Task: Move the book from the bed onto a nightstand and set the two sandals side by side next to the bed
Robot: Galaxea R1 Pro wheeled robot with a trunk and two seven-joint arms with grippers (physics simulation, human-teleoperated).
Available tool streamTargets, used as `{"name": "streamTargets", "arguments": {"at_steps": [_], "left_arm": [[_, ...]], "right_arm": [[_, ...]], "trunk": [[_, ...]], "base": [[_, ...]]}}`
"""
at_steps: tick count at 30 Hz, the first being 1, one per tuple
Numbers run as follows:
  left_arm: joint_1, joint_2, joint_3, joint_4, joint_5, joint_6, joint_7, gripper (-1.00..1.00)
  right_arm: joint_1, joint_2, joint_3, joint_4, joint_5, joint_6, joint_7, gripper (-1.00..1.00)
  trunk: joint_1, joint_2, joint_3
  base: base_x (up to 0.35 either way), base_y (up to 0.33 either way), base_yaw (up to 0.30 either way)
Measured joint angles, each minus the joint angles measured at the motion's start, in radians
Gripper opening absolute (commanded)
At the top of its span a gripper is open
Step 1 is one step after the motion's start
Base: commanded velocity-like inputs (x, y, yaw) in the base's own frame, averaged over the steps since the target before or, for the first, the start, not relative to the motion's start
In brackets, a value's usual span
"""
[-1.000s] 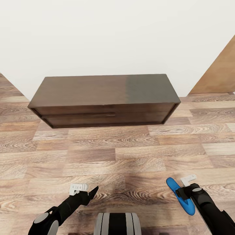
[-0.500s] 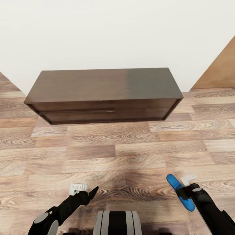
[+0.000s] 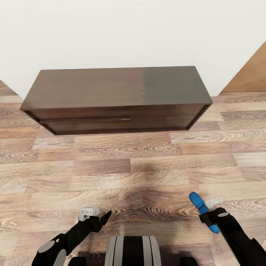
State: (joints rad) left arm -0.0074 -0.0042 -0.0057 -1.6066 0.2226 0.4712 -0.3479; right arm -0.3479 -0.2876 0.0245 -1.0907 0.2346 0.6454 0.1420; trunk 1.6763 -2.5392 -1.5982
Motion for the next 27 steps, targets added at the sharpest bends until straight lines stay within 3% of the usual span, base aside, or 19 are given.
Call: {"name": "streamTargets", "arguments": {"at_steps": [14,17,22,27], "left_arm": [[0.000,0.002,0.003,-0.002,0.000,0.001,-0.002,1.00],[0.000,0.003,0.005,-0.004,0.002,0.002,-0.002,1.00],[0.000,0.008,0.013,-0.022,0.037,0.003,-0.002,1.00],[-0.001,0.028,0.066,-0.038,0.109,0.004,-0.009,1.00]], "right_arm": [[0.000,0.000,-0.002,0.001,-0.003,-0.001,0.000,1.00],[0.000,0.000,-0.002,0.002,-0.003,-0.001,0.000,1.00],[0.000,0.000,-0.002,0.003,-0.003,-0.001,0.000,1.00],[0.000,0.000,-0.002,0.003,-0.002,-0.001,0.000,1.00]], "trunk": [[0.006,-0.003,-0.054],[0.006,-0.003,-0.054],[0.006,-0.003,-0.054],[0.006,-0.003,-0.054]], "base": [[0.000,0.000,0.000],[0.000,0.000,0.000],[0.000,0.000,0.000],[0.000,0.000,0.000]]}}
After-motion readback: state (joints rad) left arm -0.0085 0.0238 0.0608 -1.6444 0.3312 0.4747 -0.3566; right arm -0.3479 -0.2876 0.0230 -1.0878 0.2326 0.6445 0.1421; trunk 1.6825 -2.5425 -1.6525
